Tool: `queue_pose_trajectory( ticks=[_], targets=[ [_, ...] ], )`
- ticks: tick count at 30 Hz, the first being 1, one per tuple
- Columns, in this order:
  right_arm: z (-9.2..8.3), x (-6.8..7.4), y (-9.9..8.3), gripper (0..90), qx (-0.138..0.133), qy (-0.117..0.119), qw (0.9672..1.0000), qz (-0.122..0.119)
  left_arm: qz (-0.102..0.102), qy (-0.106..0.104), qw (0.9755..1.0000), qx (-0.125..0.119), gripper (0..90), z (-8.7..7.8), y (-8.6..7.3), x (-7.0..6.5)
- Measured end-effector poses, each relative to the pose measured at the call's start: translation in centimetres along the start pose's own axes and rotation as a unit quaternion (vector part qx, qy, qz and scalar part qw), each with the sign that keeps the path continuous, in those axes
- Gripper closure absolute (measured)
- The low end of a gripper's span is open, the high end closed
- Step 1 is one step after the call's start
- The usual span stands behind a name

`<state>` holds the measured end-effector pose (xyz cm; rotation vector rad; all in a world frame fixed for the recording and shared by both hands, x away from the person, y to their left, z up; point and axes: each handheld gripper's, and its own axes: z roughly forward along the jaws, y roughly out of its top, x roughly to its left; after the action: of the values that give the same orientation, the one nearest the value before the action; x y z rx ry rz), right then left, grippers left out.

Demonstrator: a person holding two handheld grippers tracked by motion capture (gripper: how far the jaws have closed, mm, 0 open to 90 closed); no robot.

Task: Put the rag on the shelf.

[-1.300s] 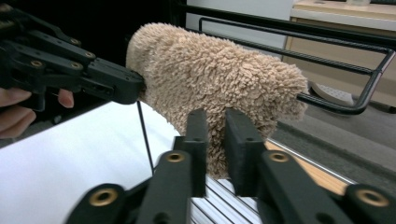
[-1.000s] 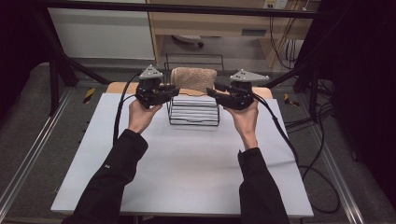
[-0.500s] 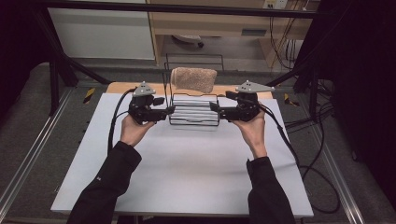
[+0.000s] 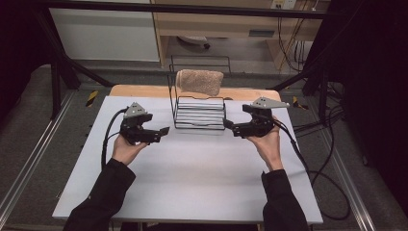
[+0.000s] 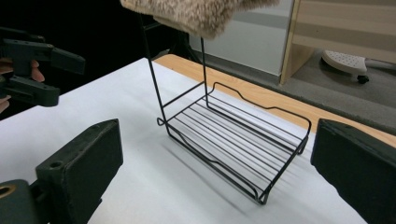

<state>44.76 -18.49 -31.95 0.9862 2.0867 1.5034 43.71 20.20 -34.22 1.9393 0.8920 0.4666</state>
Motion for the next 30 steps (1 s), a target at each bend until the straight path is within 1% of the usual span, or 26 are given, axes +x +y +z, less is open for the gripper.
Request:
queue_pose_trajectory(
  ticks=[3, 5, 7, 9, 10, 12, 14, 16, 17, 19, 22, 26, 30],
  targets=[
    [-0.2, -0.1, -1.0, 1.0, 0.006, 0.006, 1.0, 0.003, -0.002, 0.001, 1.0, 0.008, 12.4, -0.4, -1.3, 0.2],
    [-0.2, -0.2, -1.8, 0.8, 0.011, 0.007, 0.9999, 0.004, -0.006, 0.001, 0.9999, 0.009, 12.3, -0.7, -2.3, 0.4],
    [-0.3, -0.2, -2.6, 0.7, 0.017, 0.008, 0.9998, 0.006, -0.015, 0.001, 0.9998, 0.009, 12.3, -0.9, -3.2, 0.6],
    [-0.3, -0.4, -3.4, 0.5, 0.025, 0.011, 0.9996, 0.011, -0.014, 0.001, 0.9998, 0.012, 12.3, -1.2, -4.1, 0.7],
    [-0.4, -0.4, -3.9, 0.5, 0.028, 0.011, 0.9995, 0.013, -0.016, 0.003, 0.9998, 0.011, 12.3, -1.3, -4.5, 0.7],
    [-0.4, -0.5, -4.7, 0.5, 0.034, 0.012, 0.9993, 0.011, -0.02, 0.0, 0.9997, 0.013, 12.3, -1.5, -5.3, 0.8],
    [-0.5, -0.6, -5.5, 0.5, 0.038, 0.012, 0.9991, 0.014, -0.022, 0.0, 0.9997, 0.013, 12.3, -1.7, -6.0, 0.8],
    [-0.6, -0.7, -6.3, 0.4, 0.043, 0.014, 0.9988, 0.018, -0.021, 0.0, 0.9997, 0.016, 12.3, -1.9, -6.8, 0.8],
    [-0.8, -0.8, -6.8, 0.4, 0.048, 0.015, 0.9985, 0.02, -0.019, 0.0, 0.9997, 0.018, 12.3, -2.0, -7.0, 0.8],
    [-1.1, -0.9, -7.5, 0.4, 0.053, 0.015, 0.9984, 0.017, -0.018, 0.0, 0.9996, 0.02, 12.3, -2.3, -7.8, 0.9],
    [-1.6, -1.1, -8.7, 0.4, 0.056, 0.014, 0.9981, 0.024, -0.023, -0.001, 0.9995, 0.021, 12.3, -2.7, -9.0, 1.1],
    [-2.2, -1.4, -10.3, 0.4, 0.068, 0.014, 0.9972, 0.027, -0.026, 0.003, 0.9992, 0.028, 12.3, -3.2, -10.1, 1.5],
    [-3.2, -1.9, -11.6, 0.3, 0.067, 0.013, 0.9971, 0.035, -0.028, 0.005, 0.9992, 0.03, 12.3, -3.8, -11.0, 1.6]
  ],
)
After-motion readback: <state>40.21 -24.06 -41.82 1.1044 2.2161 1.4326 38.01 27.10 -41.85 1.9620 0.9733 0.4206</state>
